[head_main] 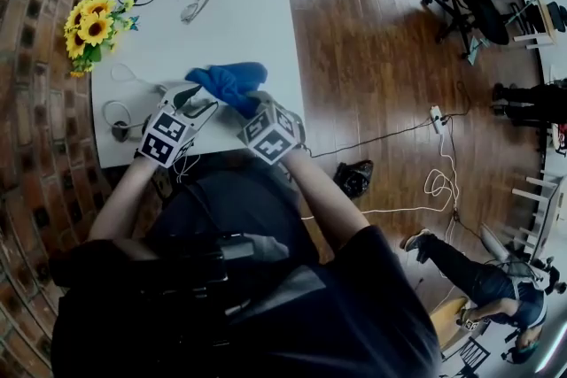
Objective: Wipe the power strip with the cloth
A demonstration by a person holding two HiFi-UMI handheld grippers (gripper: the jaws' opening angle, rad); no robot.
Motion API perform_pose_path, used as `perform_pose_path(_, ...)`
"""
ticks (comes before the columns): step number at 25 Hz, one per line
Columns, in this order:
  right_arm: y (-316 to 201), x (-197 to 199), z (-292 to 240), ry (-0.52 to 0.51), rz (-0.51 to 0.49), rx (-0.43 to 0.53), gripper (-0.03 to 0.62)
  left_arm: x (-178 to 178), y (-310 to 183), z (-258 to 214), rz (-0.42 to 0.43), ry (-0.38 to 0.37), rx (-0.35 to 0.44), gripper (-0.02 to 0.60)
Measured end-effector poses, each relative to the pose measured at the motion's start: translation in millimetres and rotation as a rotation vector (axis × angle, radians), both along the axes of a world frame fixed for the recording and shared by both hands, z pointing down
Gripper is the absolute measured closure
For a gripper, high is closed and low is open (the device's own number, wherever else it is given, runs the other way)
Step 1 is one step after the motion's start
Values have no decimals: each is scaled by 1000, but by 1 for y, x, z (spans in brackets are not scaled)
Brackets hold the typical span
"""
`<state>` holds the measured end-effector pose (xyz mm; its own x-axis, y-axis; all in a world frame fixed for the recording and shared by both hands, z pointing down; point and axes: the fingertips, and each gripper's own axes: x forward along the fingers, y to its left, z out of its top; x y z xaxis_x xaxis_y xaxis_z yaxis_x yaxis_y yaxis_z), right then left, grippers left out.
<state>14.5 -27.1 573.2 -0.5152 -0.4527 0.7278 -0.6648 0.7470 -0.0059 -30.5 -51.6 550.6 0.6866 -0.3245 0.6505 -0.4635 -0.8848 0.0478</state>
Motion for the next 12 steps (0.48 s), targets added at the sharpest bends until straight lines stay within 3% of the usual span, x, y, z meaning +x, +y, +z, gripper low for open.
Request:
perform_pose_path(4,-12,2,0,-25,44,-32,534,5,4,7,-1,4,-66,348)
perform_pose_path(11,-19,3,-3,-64,65,-88,534,6,-9,20,-33,-86,-72,351)
perform_pose_path(12,-19,2,-3,-76,71,-101,534,5,-10,21,-36,-92,-66,387)
